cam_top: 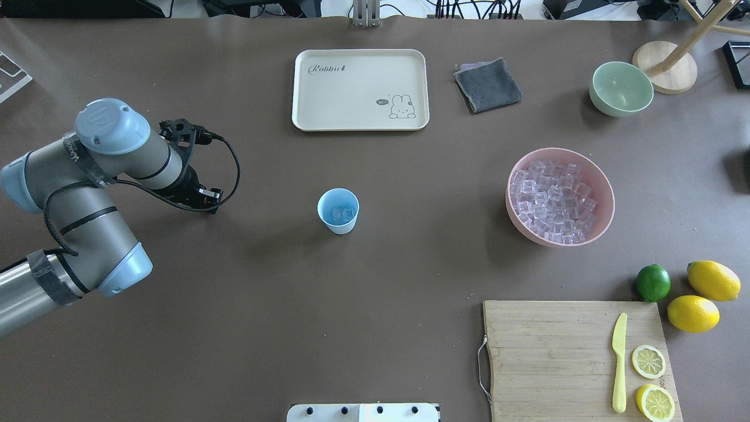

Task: Mash ice and strawberries in cup
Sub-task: 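Carry the strawberry with the left gripper over the cup and release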

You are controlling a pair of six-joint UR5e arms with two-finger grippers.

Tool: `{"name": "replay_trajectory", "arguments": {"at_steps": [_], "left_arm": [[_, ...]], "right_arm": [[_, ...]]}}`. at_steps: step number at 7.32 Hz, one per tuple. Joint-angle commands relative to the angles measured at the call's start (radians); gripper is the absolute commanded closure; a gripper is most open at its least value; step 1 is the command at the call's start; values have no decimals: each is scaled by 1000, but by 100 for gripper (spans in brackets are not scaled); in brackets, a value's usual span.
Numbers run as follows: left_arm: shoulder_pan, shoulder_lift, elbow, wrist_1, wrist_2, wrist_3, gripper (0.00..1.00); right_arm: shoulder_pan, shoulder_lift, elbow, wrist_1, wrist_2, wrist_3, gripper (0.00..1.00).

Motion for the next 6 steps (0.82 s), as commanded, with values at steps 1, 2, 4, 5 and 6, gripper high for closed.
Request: {"name": "replay_trajectory", "arguments": {"at_steps": [1,2,4,5,6], "left_arm": [[-10,-125,-96,187,0,-107,64],[1,-218,-102,282,8,-189,64],[91,-305,-97,289,63,-377,64],[134,-311,-99,289,138,-389,64],[157,-325,-92,287,154,-419,64]], "right_arm": [[0,-2,4,0,-1,0,1],[0,-8,6,0,-1,0,1],[0,-10,4,0,-13,6,1],[0,-10,4,1,-22,9,1],[0,-8,4,1,-24,11,1]]}}
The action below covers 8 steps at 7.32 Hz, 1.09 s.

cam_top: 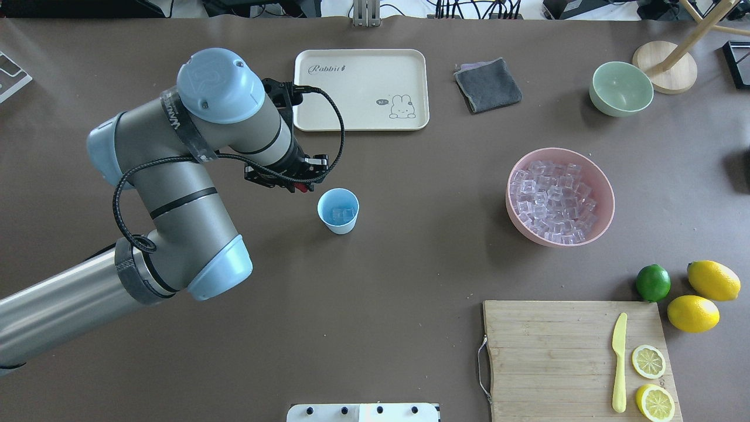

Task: Mash ice and strawberries in cup
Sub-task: 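Carry the strawberry with the left gripper over the cup and release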

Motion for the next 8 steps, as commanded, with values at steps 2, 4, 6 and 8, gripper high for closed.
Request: {"name": "replay_trajectory", "arguments": {"at_steps": [2,4,6,8], "left_arm": [[85,-45,24,1,97,-98,63],[107,-51,35,-6,131,-106,59],[117,-53,35,-9,131,-173,2],[101,-35,19,-5,128,-165,2]], "right_arm": [[0,1,7,0,-4,1,1],[0,-1,9,0,-6,-3,1],[0,1,9,0,-6,-5,1],[0,1,9,0,-7,-6,1]]}}
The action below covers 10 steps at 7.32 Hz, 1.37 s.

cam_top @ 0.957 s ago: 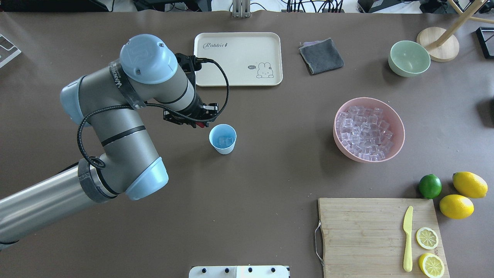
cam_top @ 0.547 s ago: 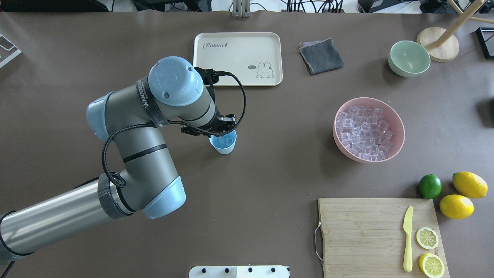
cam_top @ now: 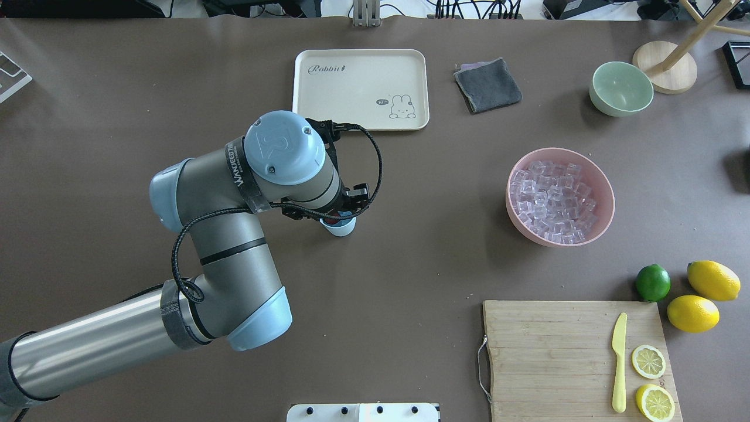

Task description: Mash ice and strawberries in cup

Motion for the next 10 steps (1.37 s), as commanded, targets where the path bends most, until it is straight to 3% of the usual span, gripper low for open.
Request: {"name": "replay_trajectory", "arguments": {"at_steps": [1,2,4,6,8,10], "left_arm": [[-42,87,-53,-2,-10,61,2],[-104,185,-114,-5,-17,171,2],[-276,444,-115,-199,-185,361,2],[-463,667,-12,-415,-296,637,2],[-629,770,146,-538,-346,889,2],[-688,870,183,-620,-378,907,2]], "right_arm": [[0,0,0,0,-1,-1,1],[0,0,0,0,-1,-1,1],[0,-3,14,-2,-3,-1,1],[0,-9,22,-2,-1,-1,1],[0,-9,37,-2,-1,0,1],[0,-8,40,-2,-3,2,1]]}}
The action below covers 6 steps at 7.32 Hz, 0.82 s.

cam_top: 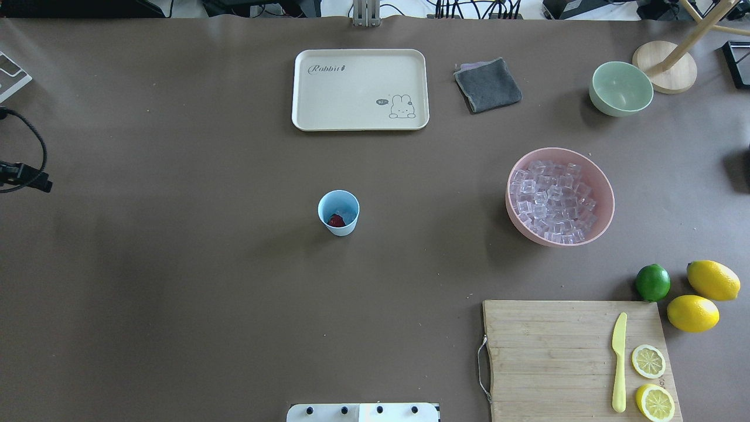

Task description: Mash ice and strawberries in cup

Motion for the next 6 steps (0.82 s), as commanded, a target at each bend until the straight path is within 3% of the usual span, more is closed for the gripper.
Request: {"name": "replay_trajectory", "arguments": {"at_steps": [1,3,6], "left_arm": [[-39,114,29,-134,-14,-9,2],[-33,165,46,-263,-17,-143,2],[-14,163,127,-357,-9,-148,2]], "right_arm": [[0,1,2,0,1,3,1],[0,-2,2,0,-1,4,1],[2,-10,3,0,1,3,1]]}}
